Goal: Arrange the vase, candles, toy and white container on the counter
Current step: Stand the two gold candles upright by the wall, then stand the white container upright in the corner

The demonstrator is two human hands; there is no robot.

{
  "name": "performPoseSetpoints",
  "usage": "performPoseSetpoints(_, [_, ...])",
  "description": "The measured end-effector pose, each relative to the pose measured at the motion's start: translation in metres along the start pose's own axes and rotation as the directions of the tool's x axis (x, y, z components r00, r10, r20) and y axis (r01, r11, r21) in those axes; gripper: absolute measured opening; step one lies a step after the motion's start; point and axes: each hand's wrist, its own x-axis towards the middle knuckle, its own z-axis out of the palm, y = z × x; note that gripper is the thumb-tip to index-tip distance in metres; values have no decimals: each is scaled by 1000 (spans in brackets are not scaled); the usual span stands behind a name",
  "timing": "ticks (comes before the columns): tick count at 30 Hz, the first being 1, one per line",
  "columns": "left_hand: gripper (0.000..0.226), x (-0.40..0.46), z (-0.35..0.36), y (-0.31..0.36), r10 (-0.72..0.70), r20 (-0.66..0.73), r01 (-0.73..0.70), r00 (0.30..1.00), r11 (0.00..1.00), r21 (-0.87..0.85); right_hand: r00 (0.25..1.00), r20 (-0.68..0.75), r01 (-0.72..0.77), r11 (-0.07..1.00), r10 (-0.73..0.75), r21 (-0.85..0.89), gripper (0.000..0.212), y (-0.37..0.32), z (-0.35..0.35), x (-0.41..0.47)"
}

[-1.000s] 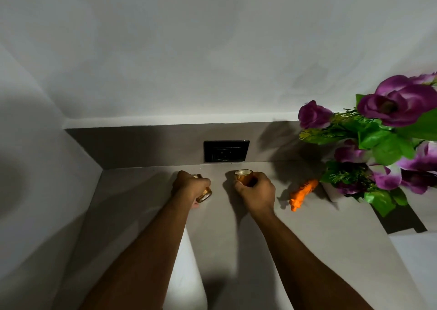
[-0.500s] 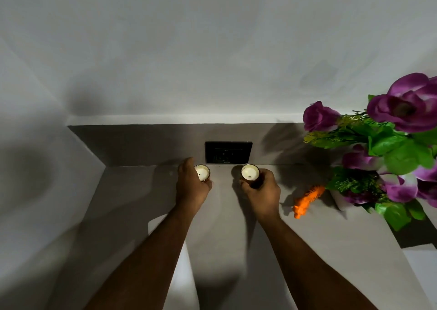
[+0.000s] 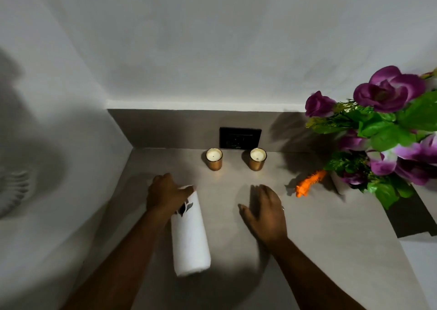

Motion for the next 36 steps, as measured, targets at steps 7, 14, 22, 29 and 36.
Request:
performPoseSetpoints(7, [62,-65,12,-27,-173,303,268,937,913,-307,972,192,197,911,-134,-363,97,3,14,-38])
performPoseSetpoints(14, [64,-69,10,-23,-175,238,245,955,919,-310,951,277,241,893,-139,-380,92,-5,18,-32])
performPoseSetpoints(22, [77,-8,-41,-21,-197,-93,131,976,871,-473,935,323,270,882,-144,-387,87,-26,30,-13])
performPoseSetpoints(29, [82,38,-60,-30,-184,-376,-26,908,873,-487,950,280,252,867,-137,-429,91,-29,41,-5])
performPoseSetpoints(36, [88,69,-56,-35,-121,-474,-137,872,869,-475,961,226,247,866,-161,-434,91,-28,47,-2])
